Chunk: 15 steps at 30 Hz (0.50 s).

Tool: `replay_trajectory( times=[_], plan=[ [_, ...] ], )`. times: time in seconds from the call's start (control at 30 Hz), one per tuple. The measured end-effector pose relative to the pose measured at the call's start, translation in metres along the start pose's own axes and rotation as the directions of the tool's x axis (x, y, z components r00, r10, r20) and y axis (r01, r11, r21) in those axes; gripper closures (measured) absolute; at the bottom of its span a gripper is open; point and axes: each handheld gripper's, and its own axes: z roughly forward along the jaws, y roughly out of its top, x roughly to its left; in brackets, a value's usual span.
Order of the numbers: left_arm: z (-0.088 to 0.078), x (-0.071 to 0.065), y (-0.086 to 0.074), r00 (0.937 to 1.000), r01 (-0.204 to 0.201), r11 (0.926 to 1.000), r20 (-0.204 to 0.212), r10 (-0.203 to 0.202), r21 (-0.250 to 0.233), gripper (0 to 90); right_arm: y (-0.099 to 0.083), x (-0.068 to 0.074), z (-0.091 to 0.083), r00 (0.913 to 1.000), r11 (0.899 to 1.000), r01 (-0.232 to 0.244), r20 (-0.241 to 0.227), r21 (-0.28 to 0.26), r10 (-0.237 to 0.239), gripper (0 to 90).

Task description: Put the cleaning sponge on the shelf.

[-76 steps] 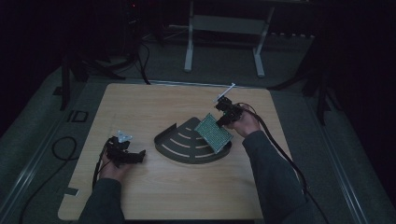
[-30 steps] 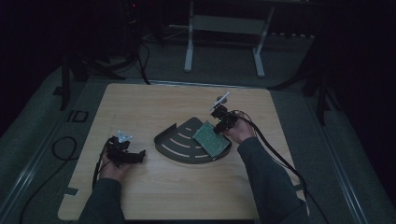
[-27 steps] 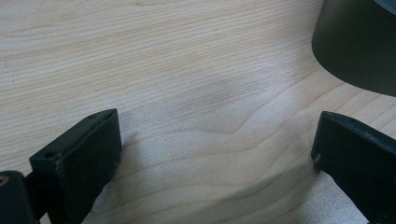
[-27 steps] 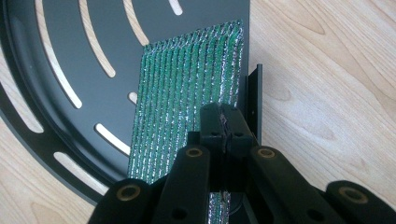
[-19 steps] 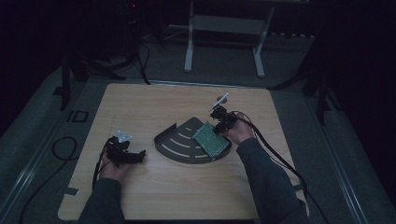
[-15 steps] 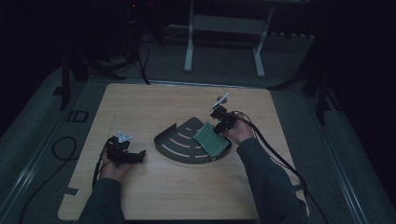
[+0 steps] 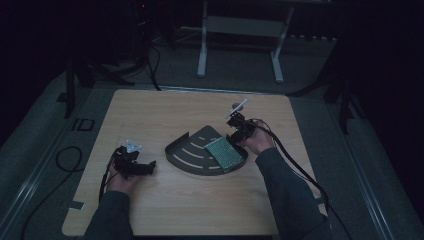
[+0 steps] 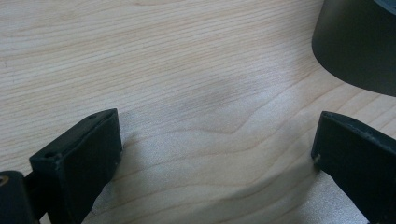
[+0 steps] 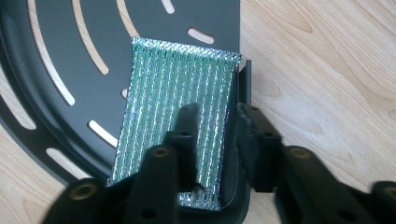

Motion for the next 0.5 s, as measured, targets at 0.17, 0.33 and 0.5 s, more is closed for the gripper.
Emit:
replay_trajectory(
  times=[0.17,0.33,0.5],
  plan=[
    [0.0,0.0,0.0,1.0,0.0,1.0,0.0,0.0,0.0,2.0,-0.01,-0.004,-0.007,0.9997,1.0,-0.025,-0.007,-0.014,0.025,54.5],
    [0.0,0.0,0.0,1.0,0.0,1.0,0.0,0.0,0.0,2.0,-0.026,-0.009,-0.017,0.9987,0.997,-0.051,-0.013,-0.05,0.05,47.0],
    [0.0,0.0,0.0,1.0,0.001,1.0,0.0,-0.001,0.0,2.0,-0.051,-0.006,-0.03,0.9982,0.994,-0.053,0.022,-0.094,0.056,32.6]
  ],
)
